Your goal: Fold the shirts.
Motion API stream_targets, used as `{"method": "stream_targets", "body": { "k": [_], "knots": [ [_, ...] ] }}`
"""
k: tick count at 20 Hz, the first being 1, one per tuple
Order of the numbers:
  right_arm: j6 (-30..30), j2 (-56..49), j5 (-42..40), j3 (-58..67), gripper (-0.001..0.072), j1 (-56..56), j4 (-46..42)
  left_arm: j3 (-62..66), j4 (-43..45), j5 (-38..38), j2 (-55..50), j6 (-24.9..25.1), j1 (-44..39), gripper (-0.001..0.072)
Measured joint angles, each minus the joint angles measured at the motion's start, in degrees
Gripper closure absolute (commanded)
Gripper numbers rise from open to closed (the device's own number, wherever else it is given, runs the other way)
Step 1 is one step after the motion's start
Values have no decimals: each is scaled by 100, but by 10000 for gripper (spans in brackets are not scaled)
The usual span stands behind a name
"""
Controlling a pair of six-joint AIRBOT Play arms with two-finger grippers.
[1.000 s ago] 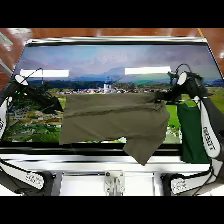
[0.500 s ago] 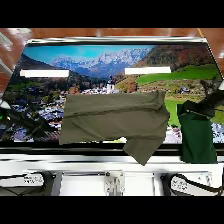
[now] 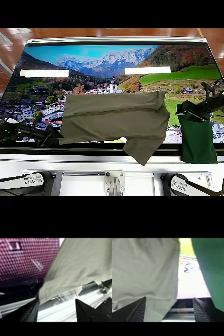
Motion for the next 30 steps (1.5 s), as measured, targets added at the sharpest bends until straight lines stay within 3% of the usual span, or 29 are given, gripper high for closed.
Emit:
{"method": "stream_targets", "body": {
  "k": [8, 13, 14, 15, 16, 21, 23, 27, 30],
  "knots": [
    [-7, 7, -37, -15, 22, 48, 66, 76, 223, -197, 9, 26, 343, 204],
    [-7, 7, -42, -15, 22, 48, 74, -186, 247, 79, 9, 26, 199, 205],
    [-7, 7, -42, -15, 22, 48, 74, -238, 214, 170, 11, 26, 136, 238],
    [-7, 7, -42, -15, 22, 48, 74, -286, 160, 251, 11, 24, 81, 411],
    [-4, 7, -39, -15, 22, 48, 76, -321, 120, 444, 11, 22, 20, 518],
    [-4, 7, 103, -15, 22, 48, -44, -376, -125, 866, 17, -133, -109, 520],
    [-4, 7, 157, -44, 22, 48, -175, -385, -133, 990, 17, -164, -127, 668],
    [-74, 9, 245, -514, 11, 59, -256, -385, -140, 1014, 20, -166, -138, 670],
    [-396, 9, 236, -1318, 12, 66, 216, -385, -136, 990, 20, -111, -138, 671]
  ]
}}
